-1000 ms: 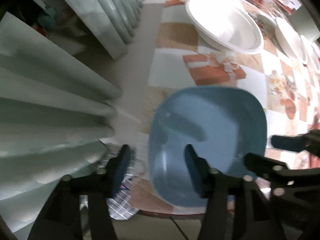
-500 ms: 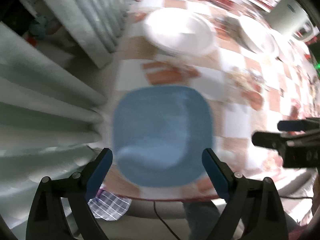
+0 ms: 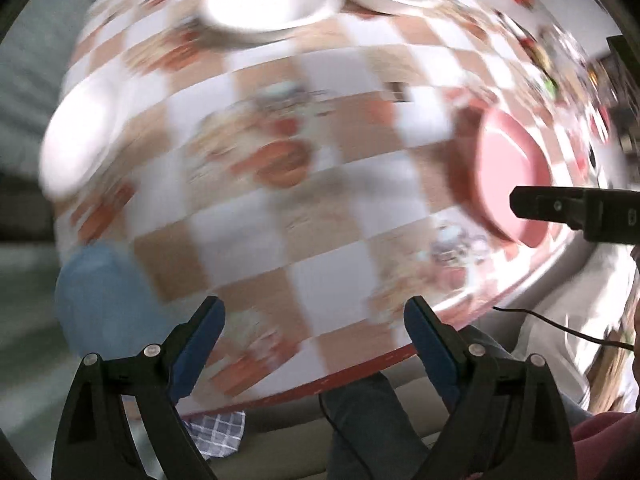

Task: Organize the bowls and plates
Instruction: 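Move both tools to the pink square plate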

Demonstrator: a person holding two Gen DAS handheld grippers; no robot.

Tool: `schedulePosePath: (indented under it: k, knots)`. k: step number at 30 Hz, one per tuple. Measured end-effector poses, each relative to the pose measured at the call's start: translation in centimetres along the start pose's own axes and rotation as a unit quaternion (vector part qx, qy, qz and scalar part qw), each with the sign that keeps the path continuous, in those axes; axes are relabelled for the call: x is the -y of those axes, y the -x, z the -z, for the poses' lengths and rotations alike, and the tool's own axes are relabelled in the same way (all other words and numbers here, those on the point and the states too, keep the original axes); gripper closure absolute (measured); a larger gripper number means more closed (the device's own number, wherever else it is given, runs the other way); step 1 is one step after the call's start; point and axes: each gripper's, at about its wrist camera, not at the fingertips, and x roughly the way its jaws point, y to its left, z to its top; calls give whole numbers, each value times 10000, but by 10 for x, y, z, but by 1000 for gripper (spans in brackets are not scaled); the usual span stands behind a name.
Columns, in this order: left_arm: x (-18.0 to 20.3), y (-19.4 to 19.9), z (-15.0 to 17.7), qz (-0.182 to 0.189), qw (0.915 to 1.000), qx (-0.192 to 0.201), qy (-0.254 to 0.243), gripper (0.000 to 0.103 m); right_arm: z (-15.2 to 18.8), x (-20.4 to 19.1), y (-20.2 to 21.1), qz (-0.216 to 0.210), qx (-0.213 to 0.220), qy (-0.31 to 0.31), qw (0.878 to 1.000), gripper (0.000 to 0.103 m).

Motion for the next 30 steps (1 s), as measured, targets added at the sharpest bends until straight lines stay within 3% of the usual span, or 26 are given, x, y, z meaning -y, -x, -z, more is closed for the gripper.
schedulePosePath:
  k: [5,12,25,30]
  knots:
    - [54,-12,-38,-79,9975,-89,-697,10,5,73,-5,10,-87,-832,9965,12]
    - [101,-31,-72,-310,9940,-310,-1000,10,19,128,-20,-150,-310,-1425,9892,12]
    - [149,-69,-128,-816,9884,-501,-1178,10,1,153,-49,-205,-376,-1504,9877,12]
    - [165,-83,-139,-842,9884,-537,-1142,10,-11,156,-52,27,-305,-1557,9873,12]
